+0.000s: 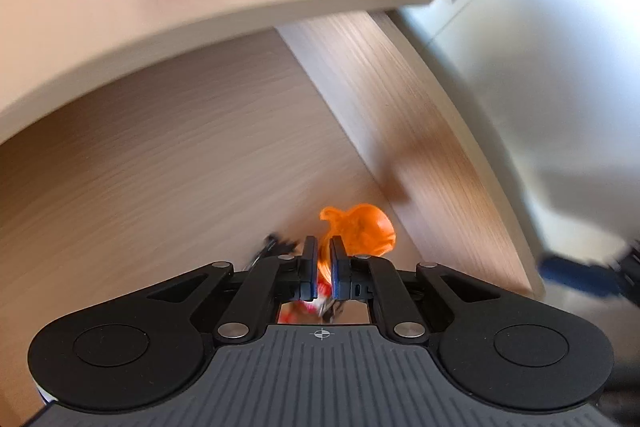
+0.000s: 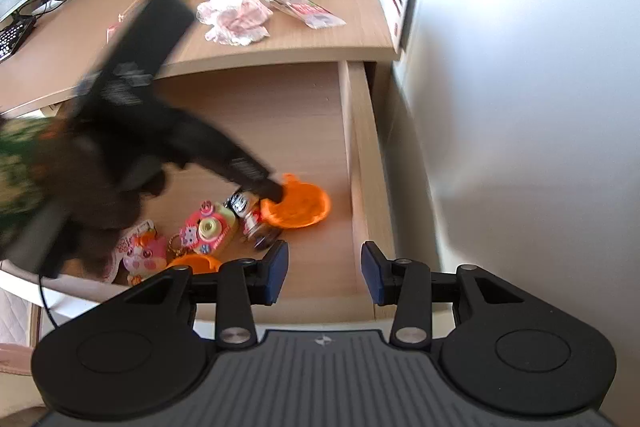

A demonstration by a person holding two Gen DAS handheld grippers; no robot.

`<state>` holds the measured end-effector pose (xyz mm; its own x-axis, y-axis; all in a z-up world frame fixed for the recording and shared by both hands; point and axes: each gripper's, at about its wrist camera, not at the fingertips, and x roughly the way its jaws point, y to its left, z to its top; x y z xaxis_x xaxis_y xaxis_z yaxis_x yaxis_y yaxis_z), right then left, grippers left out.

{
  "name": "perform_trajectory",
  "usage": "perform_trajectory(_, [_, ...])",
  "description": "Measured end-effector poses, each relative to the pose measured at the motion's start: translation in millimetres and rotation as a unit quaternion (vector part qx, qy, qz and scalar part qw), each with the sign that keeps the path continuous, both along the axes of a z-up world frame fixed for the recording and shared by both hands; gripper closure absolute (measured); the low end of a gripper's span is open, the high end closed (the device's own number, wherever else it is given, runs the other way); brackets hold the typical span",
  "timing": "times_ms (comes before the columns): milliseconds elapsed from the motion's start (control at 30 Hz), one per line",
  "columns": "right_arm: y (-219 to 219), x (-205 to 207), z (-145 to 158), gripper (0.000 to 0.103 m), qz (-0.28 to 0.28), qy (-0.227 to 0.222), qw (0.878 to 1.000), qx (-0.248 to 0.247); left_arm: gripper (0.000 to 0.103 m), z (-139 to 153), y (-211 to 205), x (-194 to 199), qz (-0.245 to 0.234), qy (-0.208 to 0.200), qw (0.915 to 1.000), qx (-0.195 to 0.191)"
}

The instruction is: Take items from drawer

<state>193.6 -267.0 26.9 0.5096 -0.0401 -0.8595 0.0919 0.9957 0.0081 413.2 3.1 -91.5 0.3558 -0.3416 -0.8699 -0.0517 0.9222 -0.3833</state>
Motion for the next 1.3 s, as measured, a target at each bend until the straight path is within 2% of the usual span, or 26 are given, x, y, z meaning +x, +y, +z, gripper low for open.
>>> perform_trajectory(167, [7,26,-4,0.063,0.030,0.008,0.999,0.016,0.096,23,45,-38,0.049,-0.017,0.9986,-0.002])
perform_trajectory(300, [24,58,-14,0.063,0.081,0.034,0.996,0.026,0.096,39,80,-60,0.097,-0.025,0.9950,0.007])
perform_trajectory(400, [37,76,-18,0.063,0.093,0.046,0.995,0.006,0.096,43,89,-75,0.085,-0.030,0.9959,0.005])
perform_trajectory(500, [40,78,-15,0.063,0.092,0.047,0.995,0.009,0.094,41,91,-84,0.047,-0.021,0.9984,-0.022])
perform_trajectory(600, [42,73,-13,0.063,0.091,0.045,0.995,0.001,0.088,32,80,-76,0.012,-0.015,0.9993,-0.032])
perform_trajectory(833, [39,45,-12,0.063,0.080,0.044,0.996,-0.001,0.087,33,35,-39,-0.048,-0.049,0.9977,-0.004])
perform_trajectory(1000, [36,22,-14,0.063,0.067,0.037,0.997,-0.006,0.087,26,16,1,-0.026,-0.037,0.9988,-0.020])
perform_trajectory(1167, [33,9,-14,0.063,0.068,0.032,0.997,-0.003,0.086,6,0,30,-0.015,0.000,0.9999,0.007])
perform_trajectory(1300, [28,4,-12,0.063,0.060,0.026,0.998,0.002,0.086,-7,-3,41,-0.005,0.033,0.9994,0.009])
